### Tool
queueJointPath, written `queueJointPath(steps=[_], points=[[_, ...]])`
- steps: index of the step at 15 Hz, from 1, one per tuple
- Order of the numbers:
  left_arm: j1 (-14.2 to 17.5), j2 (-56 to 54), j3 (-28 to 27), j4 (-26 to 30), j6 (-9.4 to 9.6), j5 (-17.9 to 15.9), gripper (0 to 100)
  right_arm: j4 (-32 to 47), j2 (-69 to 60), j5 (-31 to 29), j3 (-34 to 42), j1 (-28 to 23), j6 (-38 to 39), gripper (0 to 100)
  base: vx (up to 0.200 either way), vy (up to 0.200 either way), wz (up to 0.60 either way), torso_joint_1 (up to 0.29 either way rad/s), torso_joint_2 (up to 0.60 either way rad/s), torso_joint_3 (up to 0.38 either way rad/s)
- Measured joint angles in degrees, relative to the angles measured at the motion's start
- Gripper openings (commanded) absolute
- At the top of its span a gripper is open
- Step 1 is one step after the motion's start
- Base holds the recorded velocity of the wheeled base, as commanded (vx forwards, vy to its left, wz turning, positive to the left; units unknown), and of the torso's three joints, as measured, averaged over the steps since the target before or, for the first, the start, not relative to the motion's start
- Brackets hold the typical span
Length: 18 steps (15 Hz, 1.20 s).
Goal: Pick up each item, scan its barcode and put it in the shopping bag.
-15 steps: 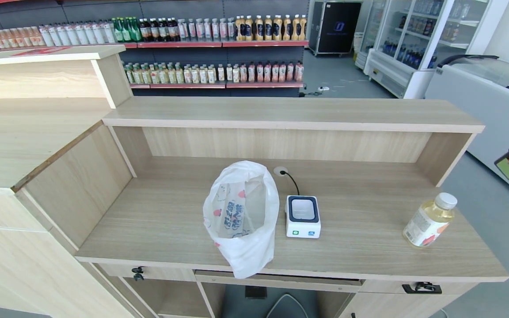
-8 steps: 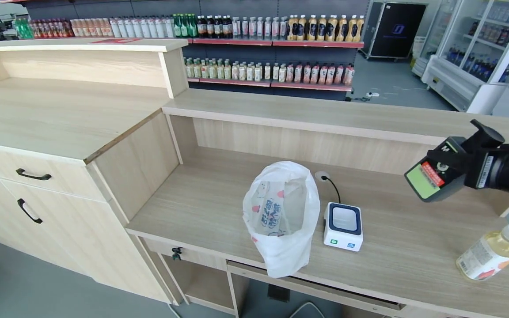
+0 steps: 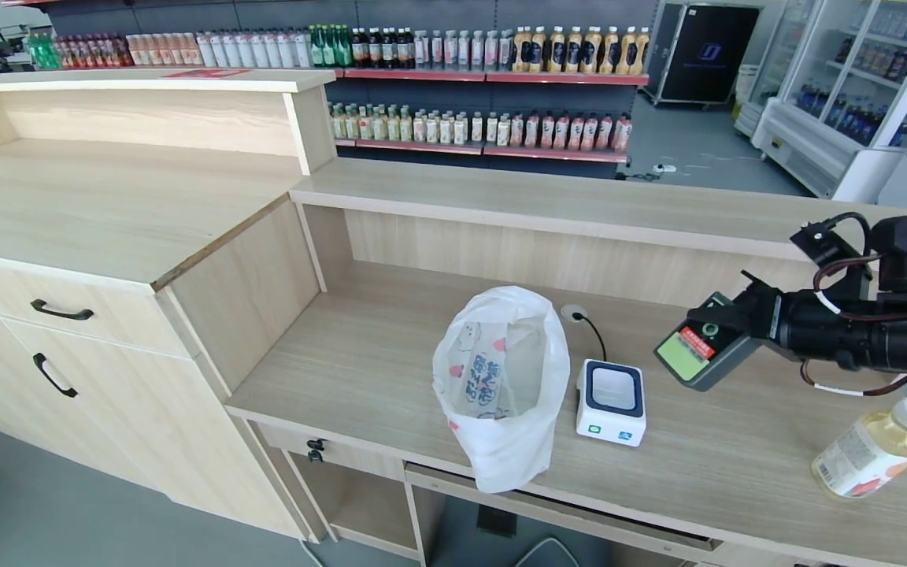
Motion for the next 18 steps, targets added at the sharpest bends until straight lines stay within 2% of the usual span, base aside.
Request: queueJointPath(steps=[5,10,13,18], points=[[0.0,0.0,0.0,0.0,0.02,0.0,100,-0.3,7.5,0.1,-1.8,-0.6,-5.4,0,0.0,0.0,0.0,0.0,0.0,0.0],[0.0,0.0,0.0,0.0,0.0,0.0,100,-0.3,12.1,0.0,-5.0,0.3,-6.6,0,0.0,0.0,0.0,0.0,0.0,0.0],[0.0,0.0,0.0,0.0,0.02,0.0,100,0.0,13.8,-0.4,-5.2,0.9,-10.8,0,0.0,0.0,0.0,0.0,0.0,0.0],[0.0,0.0,0.0,0.0,0.02,0.0,100,-0.4,15.4,-0.4,-5.8,1.3,-11.0,0,0.0,0.0,0.0,0.0,0.0,0.0]])
